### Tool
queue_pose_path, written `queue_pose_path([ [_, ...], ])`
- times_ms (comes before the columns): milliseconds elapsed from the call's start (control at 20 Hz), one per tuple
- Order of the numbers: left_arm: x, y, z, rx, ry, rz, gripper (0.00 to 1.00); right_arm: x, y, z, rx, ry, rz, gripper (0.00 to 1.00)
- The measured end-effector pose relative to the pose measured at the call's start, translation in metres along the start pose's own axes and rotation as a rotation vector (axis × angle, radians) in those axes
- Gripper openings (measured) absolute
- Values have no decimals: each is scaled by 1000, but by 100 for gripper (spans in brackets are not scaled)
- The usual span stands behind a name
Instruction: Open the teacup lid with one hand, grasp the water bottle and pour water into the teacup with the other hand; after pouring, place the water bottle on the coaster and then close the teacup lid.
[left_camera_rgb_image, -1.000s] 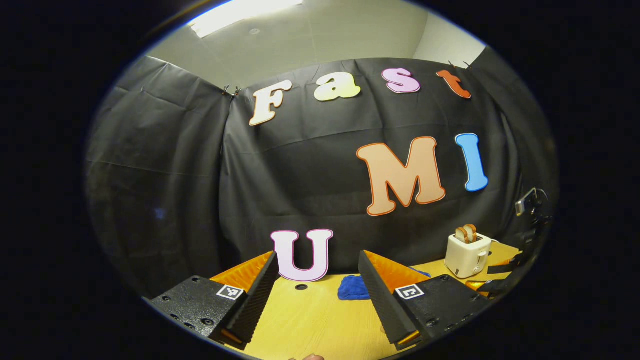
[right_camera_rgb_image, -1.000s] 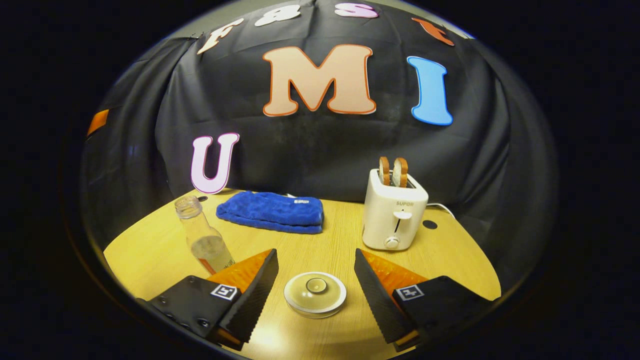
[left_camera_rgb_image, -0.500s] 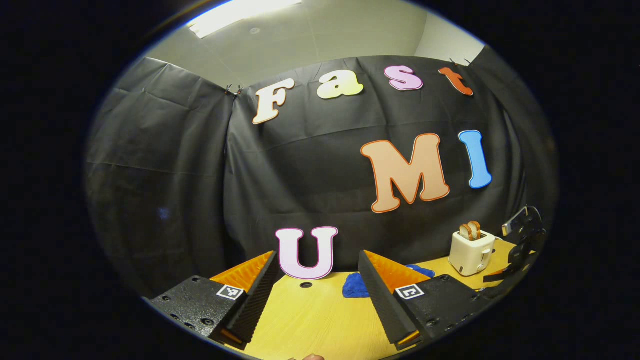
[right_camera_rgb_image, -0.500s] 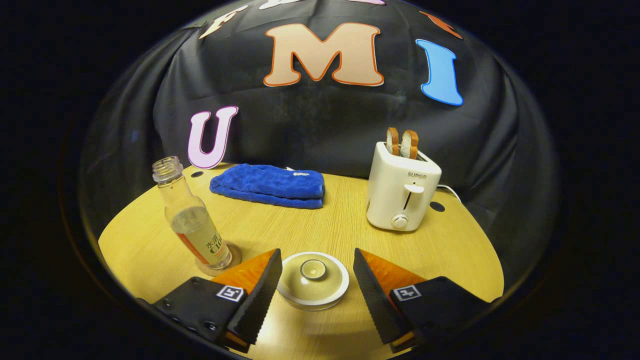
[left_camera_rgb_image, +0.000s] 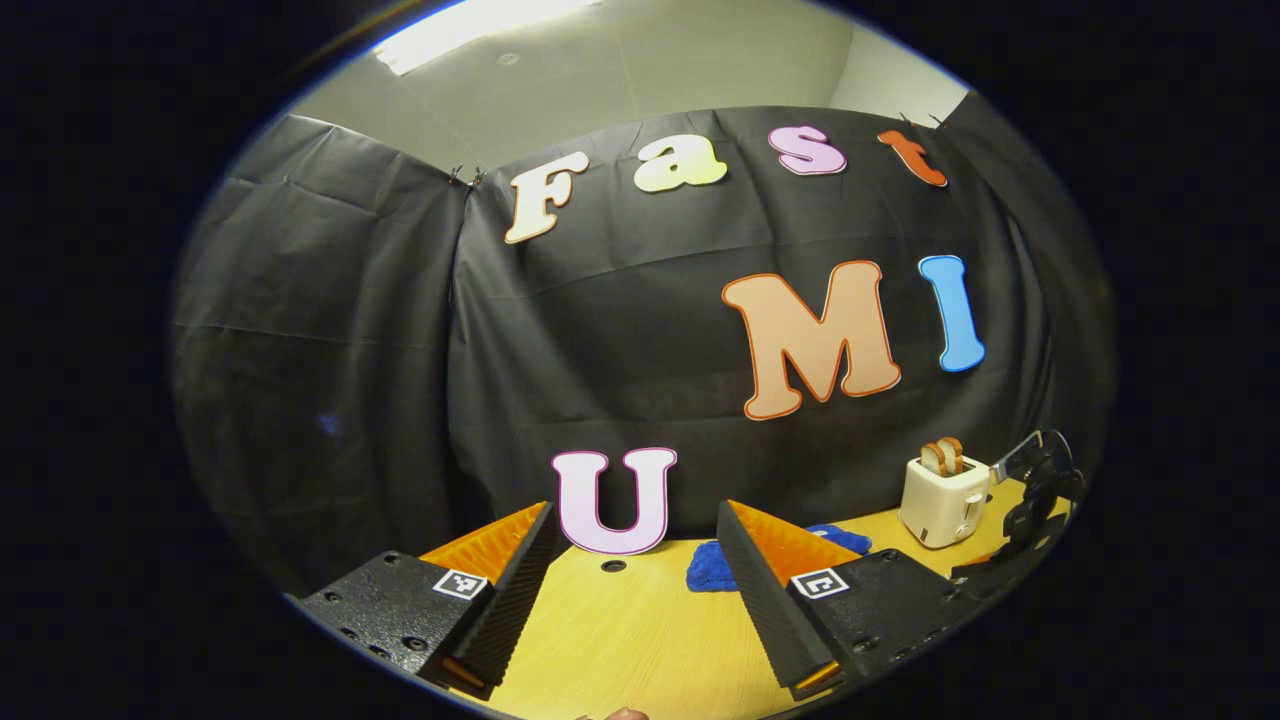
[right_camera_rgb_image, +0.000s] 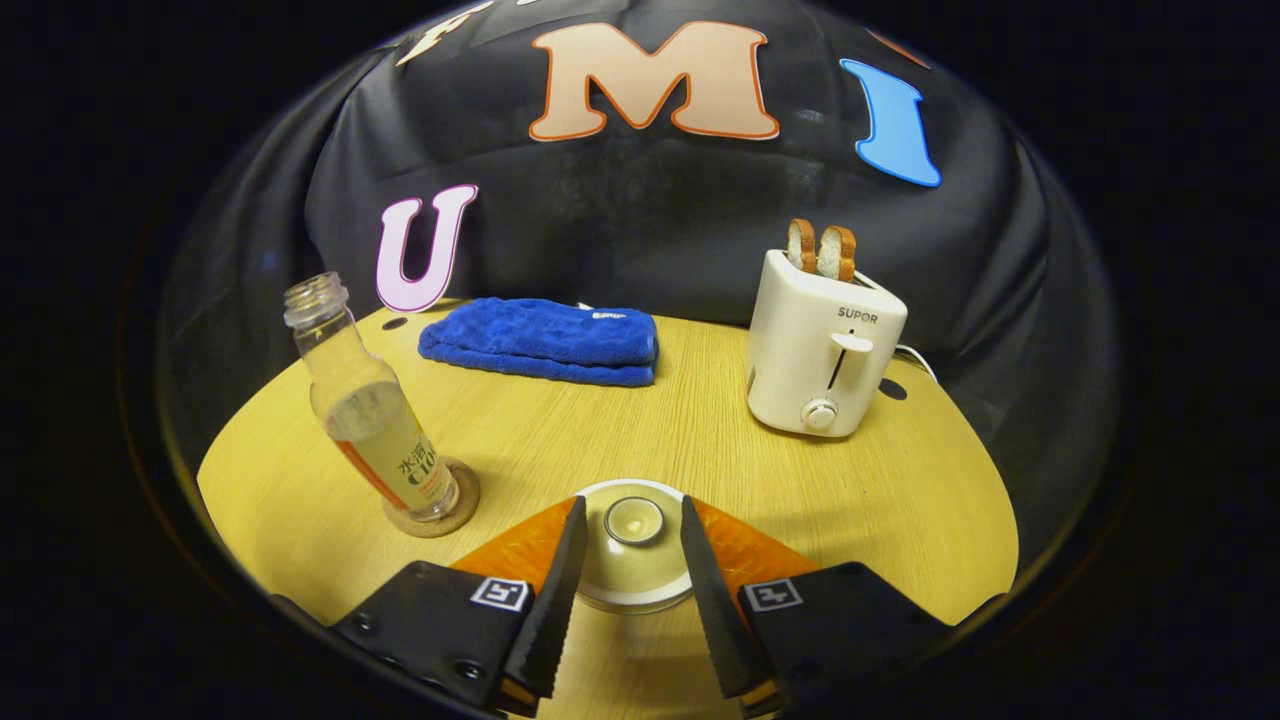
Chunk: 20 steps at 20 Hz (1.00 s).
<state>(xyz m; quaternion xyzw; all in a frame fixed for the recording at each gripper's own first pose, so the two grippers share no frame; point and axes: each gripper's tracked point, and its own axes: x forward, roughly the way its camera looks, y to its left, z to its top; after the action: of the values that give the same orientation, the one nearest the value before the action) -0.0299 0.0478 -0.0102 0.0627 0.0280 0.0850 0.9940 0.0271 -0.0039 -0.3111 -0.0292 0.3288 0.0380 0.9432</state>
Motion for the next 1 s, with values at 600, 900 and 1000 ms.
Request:
queue_pose_path([
  [600, 4, -4, -6, -13, 7, -18, 94, 1, -1, 4, -50, -16, -33, 25],
  [900, 4, -21, -30, -47, 27, -78, 94, -9, -7, 11, 3, -8, -41, 23],
  [1000, 4, -31, -40, -47, 36, -109, 94, -16, -12, 16, 16, -9, -48, 23],
])
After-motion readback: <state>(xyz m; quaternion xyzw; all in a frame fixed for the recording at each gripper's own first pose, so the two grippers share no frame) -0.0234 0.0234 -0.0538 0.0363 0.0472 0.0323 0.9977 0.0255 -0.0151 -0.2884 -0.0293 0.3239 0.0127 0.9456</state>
